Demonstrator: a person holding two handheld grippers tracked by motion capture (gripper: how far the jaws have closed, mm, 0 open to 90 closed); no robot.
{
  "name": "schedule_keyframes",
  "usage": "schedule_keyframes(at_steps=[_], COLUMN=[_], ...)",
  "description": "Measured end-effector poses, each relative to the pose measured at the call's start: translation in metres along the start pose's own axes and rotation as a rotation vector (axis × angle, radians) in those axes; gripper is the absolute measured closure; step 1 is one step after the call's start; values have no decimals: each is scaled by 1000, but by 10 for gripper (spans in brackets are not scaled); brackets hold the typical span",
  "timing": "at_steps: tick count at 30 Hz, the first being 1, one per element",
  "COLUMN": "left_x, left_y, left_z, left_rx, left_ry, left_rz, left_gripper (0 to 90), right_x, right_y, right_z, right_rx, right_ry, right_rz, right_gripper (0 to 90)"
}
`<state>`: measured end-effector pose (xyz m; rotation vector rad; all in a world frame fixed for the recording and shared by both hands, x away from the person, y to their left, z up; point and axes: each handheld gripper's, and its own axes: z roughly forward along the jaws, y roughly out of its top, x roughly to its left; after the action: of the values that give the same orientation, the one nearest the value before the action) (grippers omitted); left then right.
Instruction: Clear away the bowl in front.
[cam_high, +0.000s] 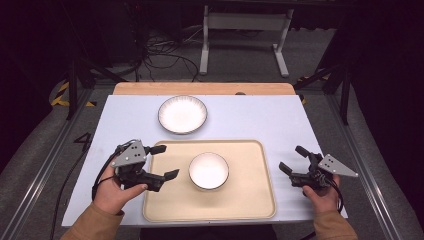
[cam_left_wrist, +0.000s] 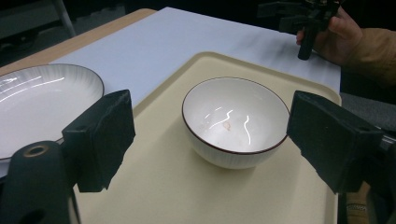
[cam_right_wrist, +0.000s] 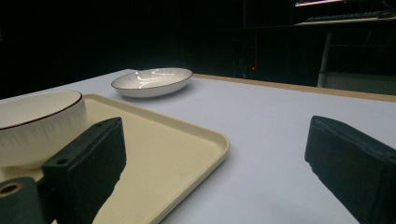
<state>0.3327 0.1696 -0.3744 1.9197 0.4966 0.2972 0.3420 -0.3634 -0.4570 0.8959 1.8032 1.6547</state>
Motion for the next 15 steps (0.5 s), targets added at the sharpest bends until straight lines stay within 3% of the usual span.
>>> schedule_keyframes(at_steps=[3, 11, 15], left_x=[3, 13, 19], left_y=[-8, -28, -43], left_z=[-7, -17, -24], left_rx=[-33, -58, -89], left_ry=[19, 55, 84], left_rz=[-21, -50, -88], left_gripper=[148, 139, 137], right_x=[0, 1, 1], right_y=[0, 0, 0], right_z=[0, 0, 0], right_rx=[2, -1, -2], right_ry=[4, 7, 9], right_rz=[-9, -17, -17], right_gripper=[51, 43, 43])
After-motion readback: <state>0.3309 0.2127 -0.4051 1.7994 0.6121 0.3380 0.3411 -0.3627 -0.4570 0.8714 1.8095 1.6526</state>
